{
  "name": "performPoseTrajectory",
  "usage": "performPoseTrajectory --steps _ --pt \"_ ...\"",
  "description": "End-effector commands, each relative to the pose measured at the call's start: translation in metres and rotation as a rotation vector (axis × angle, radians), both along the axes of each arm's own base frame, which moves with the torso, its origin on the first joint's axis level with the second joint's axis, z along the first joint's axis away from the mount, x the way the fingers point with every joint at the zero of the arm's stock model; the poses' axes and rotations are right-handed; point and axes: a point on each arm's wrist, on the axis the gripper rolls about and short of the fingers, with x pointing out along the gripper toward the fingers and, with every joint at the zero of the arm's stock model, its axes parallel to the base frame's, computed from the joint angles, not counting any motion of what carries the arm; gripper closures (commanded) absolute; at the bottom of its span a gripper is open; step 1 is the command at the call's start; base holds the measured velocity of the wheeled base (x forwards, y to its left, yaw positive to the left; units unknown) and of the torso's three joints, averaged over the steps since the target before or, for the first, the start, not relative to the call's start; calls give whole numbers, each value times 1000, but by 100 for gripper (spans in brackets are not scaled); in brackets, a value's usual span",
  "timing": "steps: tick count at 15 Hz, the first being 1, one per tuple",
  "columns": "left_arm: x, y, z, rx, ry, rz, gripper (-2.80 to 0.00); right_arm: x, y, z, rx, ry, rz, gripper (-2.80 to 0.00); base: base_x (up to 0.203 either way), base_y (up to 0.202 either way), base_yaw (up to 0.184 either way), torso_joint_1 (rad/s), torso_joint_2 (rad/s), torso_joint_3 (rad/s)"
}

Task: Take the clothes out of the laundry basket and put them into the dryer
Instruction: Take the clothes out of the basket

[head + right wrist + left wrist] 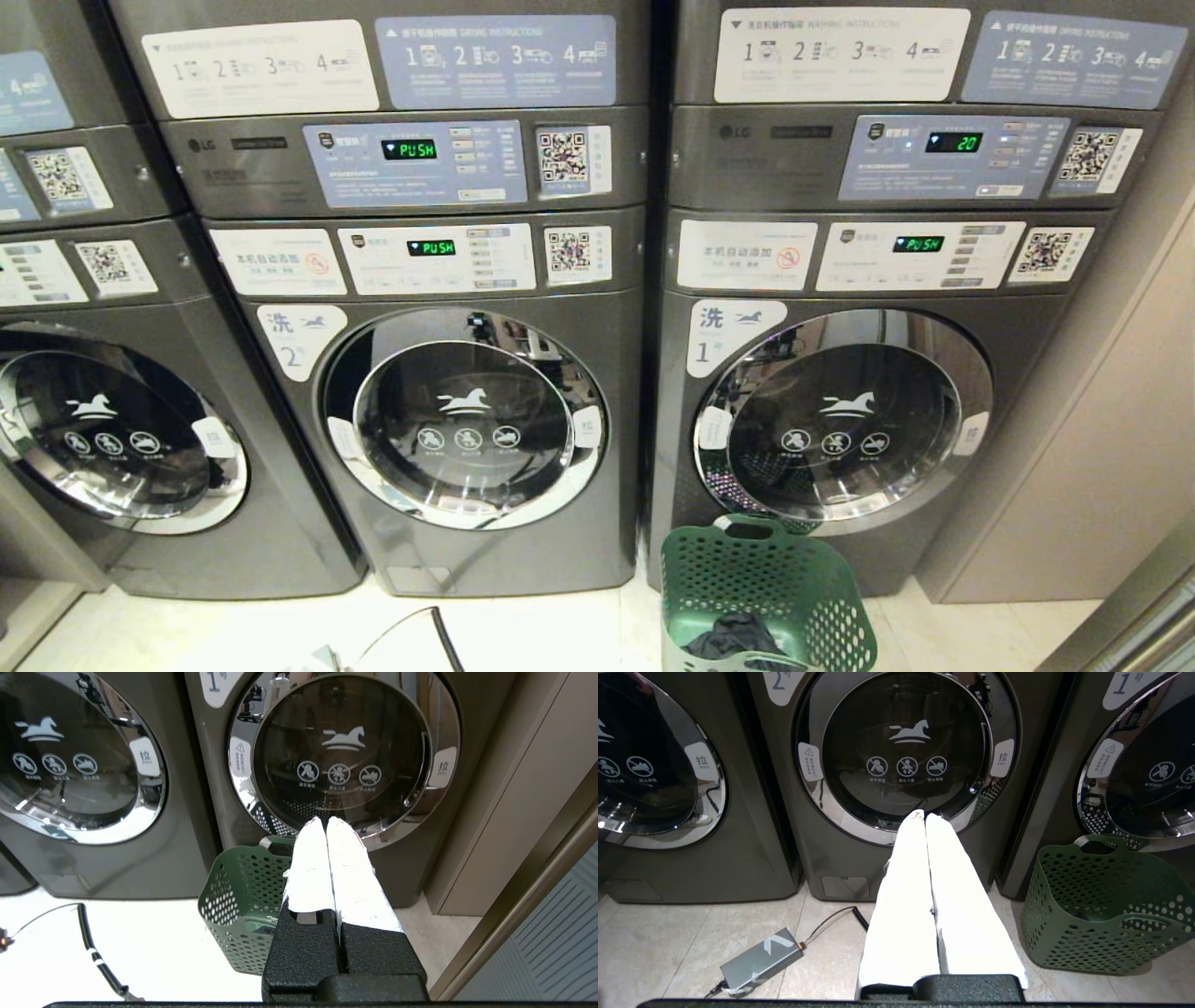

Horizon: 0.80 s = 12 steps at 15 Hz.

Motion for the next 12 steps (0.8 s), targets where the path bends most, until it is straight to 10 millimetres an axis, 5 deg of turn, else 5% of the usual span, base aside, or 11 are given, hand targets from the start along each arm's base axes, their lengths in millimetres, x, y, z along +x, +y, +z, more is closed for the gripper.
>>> performPoseTrajectory --steps 1,12 --pt "0 0 0 0 -2 0 0 0 0 0 0 1 0 0 0 0 0 -180 491 306" --pt "0 0 0 0 -2 0 0 0 0 0 0 1 0 0 0 0 0 -153 476 322"
